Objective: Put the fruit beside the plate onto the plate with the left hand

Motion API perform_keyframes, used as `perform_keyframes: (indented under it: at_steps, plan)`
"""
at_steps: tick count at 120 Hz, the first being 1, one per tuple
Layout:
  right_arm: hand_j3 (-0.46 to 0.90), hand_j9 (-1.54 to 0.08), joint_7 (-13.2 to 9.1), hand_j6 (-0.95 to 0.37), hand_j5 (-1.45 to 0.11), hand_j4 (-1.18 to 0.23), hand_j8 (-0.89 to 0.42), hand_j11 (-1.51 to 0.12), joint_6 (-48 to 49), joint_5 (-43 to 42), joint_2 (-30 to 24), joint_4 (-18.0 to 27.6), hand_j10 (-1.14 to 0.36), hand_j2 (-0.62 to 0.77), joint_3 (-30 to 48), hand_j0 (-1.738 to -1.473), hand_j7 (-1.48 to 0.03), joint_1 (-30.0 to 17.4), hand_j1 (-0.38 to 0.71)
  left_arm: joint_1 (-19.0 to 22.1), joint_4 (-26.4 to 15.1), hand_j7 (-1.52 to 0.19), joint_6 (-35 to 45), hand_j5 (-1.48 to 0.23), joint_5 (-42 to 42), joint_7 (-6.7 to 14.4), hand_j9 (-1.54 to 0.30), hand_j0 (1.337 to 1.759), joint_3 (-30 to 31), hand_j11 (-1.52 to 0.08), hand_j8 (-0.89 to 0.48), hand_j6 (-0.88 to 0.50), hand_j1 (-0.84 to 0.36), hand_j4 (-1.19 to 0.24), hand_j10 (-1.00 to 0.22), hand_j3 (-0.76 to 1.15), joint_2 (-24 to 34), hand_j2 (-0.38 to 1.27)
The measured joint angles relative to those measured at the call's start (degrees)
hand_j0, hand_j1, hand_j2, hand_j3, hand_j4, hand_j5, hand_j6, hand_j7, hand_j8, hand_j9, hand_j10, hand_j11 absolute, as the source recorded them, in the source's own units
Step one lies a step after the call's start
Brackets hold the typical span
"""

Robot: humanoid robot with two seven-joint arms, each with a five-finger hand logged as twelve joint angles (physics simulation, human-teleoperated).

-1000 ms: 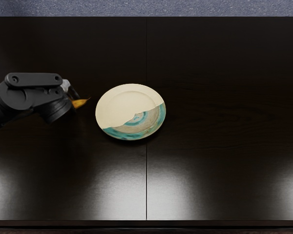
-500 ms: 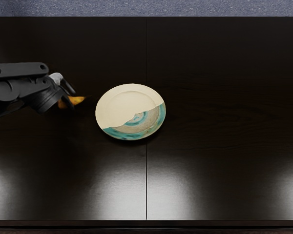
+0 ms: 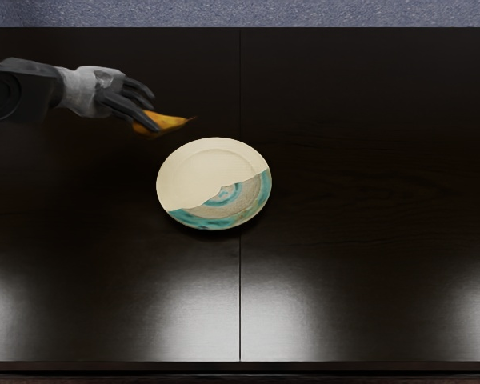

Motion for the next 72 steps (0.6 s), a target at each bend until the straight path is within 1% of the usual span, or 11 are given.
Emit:
perform_keyframes:
  at_steps: [4, 7, 13, 47, 52, 58, 72]
  plan:
    - [0.00, -0.01, 0.00, -0.01, -0.01, -0.01, -0.01, -0.01, 0.00, -0.01, 0.00, 0.00, -0.01, 0.00, 0.00, -1.658, -0.01, 0.00, -0.34, 0.01, 0.01, -1.13, -1.03, -1.13, -0.33, 0.00, -1.13, 1.655, -0.84, -1.15, -0.53, -0.73, -0.35, -0.87, -0.69, 0.00, -0.89, 0.75]
    - [0.00, -0.01, 0.00, -0.01, -0.01, -0.01, -0.01, -0.01, 0.00, -0.01, 0.00, 0.00, -0.01, 0.00, 0.00, -1.658, -0.01, 0.00, -0.34, 0.00, 0.03, -1.13, -1.63, -1.13, -0.45, 0.00, -1.13, 1.655, -1.30, -1.15, -0.53, -0.74, -0.35, -0.87, -0.69, 0.00, -1.59, 0.73]
    - [0.00, -0.01, 0.00, -0.01, -0.01, -0.01, -0.01, -0.01, 0.00, -0.01, 0.00, 0.00, -0.01, 0.00, 0.00, -1.658, -0.01, 0.00, -0.34, 0.01, 0.06, -1.14, -2.49, -1.14, -0.77, 0.00, -1.13, 1.655, -1.94, -1.15, -0.51, -0.73, -0.37, -0.86, -0.67, 0.00, -2.34, 0.75]
    - [0.00, -0.01, 0.00, -0.01, -0.01, -0.01, -0.01, -0.01, 0.00, -0.01, 0.00, 0.00, -0.01, 0.00, 0.00, -1.658, -0.01, 0.00, -0.34, 0.27, 0.21, -1.14, -3.65, -1.13, -0.86, 0.00, -1.14, 1.654, -2.86, -1.16, -0.56, -0.76, -0.30, -0.87, -0.70, 0.00, -3.13, 0.63]
    - [0.00, -0.01, 0.00, -0.01, -0.01, -0.01, -0.01, -0.01, 0.00, -0.01, 0.00, 0.00, -0.01, 0.00, 0.00, -1.658, -0.01, 0.00, -0.34, 0.82, 0.35, -1.14, -3.66, -1.13, -0.81, -0.01, -1.14, 1.653, -2.87, -1.16, -0.56, -0.77, -0.29, -0.87, -0.71, 0.00, -3.62, 0.61]
    - [0.00, -0.01, 0.00, -0.01, -0.01, -0.01, -0.01, -0.01, 0.00, -0.01, 0.00, 0.00, -0.01, 0.00, 0.00, -1.658, -0.01, 0.00, -0.34, 1.60, 0.86, -1.14, -3.73, -1.14, -0.86, 0.00, -1.14, 1.654, -2.87, -1.16, -0.55, -0.76, -0.30, -0.87, -0.70, 0.00, -4.10, 0.63]
    - [0.00, -0.01, 0.00, -0.01, -0.01, -0.01, -0.01, -0.01, 0.00, -0.01, 0.00, 0.00, -0.01, 0.00, 0.00, -1.658, -0.01, 0.00, -0.34, 1.93, 1.64, -1.13, -3.73, -1.13, -0.74, -0.01, -1.15, 1.653, -2.82, -1.16, -0.57, -0.77, -0.29, -0.87, -0.71, 0.00, -4.68, 0.60]
